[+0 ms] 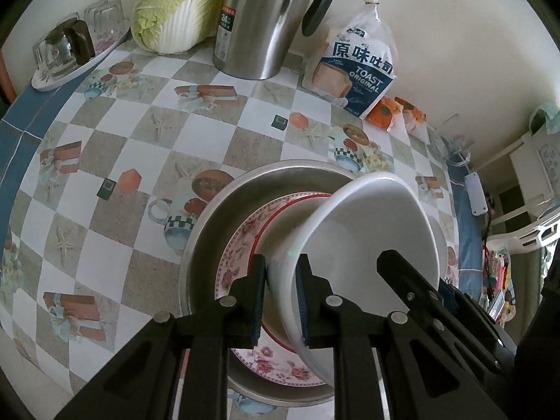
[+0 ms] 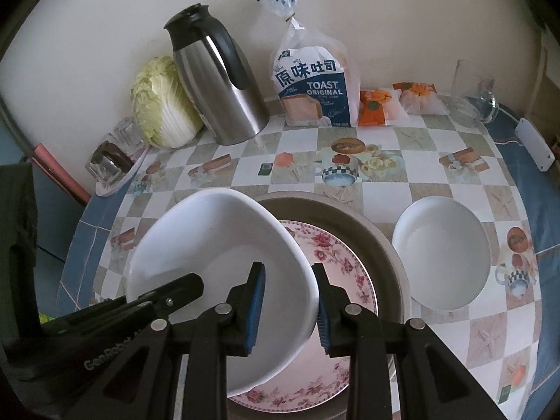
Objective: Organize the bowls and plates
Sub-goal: 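Lower the square bowl into the red-rimmed bowl with both tools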
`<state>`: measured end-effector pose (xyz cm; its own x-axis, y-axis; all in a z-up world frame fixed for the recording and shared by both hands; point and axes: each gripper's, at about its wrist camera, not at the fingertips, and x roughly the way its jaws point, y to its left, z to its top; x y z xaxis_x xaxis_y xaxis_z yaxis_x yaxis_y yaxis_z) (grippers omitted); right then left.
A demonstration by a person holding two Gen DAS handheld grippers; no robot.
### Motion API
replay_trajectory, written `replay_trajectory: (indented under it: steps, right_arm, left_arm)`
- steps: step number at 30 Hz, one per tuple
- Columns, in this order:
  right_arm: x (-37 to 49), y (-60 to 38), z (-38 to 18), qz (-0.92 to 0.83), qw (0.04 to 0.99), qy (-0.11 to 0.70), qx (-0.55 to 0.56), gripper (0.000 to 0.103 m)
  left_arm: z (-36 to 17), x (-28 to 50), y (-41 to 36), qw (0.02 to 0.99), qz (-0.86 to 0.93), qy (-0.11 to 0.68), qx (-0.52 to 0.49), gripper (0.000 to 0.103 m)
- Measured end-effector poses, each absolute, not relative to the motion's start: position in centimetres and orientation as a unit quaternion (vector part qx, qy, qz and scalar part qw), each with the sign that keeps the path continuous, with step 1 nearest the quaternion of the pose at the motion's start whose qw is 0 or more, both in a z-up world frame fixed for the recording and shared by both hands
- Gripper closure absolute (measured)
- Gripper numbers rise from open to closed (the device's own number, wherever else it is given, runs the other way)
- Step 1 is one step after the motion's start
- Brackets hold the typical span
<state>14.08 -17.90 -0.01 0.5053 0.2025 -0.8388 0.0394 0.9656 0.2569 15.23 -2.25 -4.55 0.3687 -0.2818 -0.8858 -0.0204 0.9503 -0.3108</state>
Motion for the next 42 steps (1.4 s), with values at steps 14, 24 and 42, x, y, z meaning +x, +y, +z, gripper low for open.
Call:
replay_trajectory:
  steps: [14,24,42]
  right_arm:
    - [14.4,-18.0,0.0,0.046,0.862,0.489,0.126,0.073]
    - [14.4,-18.5,0.2,0.046,0.862,0.486,0.137,0.073]
    - [14.5,-19.0,-0.7,0.044,0.860,0.486,0.145,0.087]
  left_arm:
    - [-4.4,15.2,-3.5,0.822,-0.073,0.559,-0.079,0.086]
    - [-4.0,15.1,-4.1,0.826,-0.067,0.557,-0.055,0.086]
    - [-4.1,15.3,-3.0,0.817,-0.084,0.560,-0.108,0.082]
